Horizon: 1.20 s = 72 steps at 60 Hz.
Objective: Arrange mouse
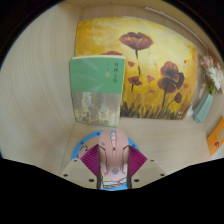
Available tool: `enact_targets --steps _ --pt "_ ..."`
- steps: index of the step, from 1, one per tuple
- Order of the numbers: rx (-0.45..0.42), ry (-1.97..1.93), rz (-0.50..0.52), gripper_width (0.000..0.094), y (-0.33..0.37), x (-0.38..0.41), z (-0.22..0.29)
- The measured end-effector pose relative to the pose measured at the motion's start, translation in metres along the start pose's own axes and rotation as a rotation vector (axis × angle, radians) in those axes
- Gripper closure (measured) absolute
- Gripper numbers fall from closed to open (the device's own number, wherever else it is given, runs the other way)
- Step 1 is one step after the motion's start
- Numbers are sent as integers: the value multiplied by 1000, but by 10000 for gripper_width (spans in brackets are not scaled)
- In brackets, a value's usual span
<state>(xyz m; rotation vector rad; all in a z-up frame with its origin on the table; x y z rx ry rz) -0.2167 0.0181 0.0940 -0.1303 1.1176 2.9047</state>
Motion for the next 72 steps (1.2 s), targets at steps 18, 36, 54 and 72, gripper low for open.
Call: enact_targets --steps 18,36,54,72 --pt "95 9 -26 545 -30 13 -52" --pt "80 -7 -57 215 -12 0 -23" --pt "-58 -92 1 211 99 -61 67" --pt "-100 -74 20 224 173 -151 60"
Point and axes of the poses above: the point between the fingertips, and its own axes, seen from behind it with the camera up: x to the left, z up, y backward, against the way the camera looks, the point moved 6 cm from there along y, backward, against the way the camera looks, and after that the axes turned 6 degrees about -z, right-handed, at the moved point
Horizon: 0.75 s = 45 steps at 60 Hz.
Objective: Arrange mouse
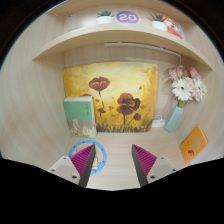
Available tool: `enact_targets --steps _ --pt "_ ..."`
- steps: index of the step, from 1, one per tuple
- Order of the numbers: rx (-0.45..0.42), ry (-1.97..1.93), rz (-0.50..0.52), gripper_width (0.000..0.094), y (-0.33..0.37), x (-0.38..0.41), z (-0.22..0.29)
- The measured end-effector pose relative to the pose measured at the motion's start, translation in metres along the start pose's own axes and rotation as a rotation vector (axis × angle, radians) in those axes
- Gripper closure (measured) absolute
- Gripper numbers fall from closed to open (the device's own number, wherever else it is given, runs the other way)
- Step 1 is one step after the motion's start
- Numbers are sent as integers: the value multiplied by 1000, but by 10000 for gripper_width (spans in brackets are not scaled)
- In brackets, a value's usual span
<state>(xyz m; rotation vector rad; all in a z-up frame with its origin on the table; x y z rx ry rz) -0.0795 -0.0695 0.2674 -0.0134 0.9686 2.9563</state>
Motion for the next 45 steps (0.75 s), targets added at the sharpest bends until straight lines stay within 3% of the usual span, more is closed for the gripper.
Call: enact_targets --steps 22,45 --pt "-38 30 15 226 42 -70 -7" --pt "-48 1 15 227 52 -82 -11"
Point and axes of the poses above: the point between the fingertips, and its own axes, seen from behind it with the camera up: x to the left, z up, y backward, against the way the camera looks, the point moved 6 cm from there along y, backward, against the way the camera looks, and after that the axes turned 6 degrees about -z, right-handed, at the moved point
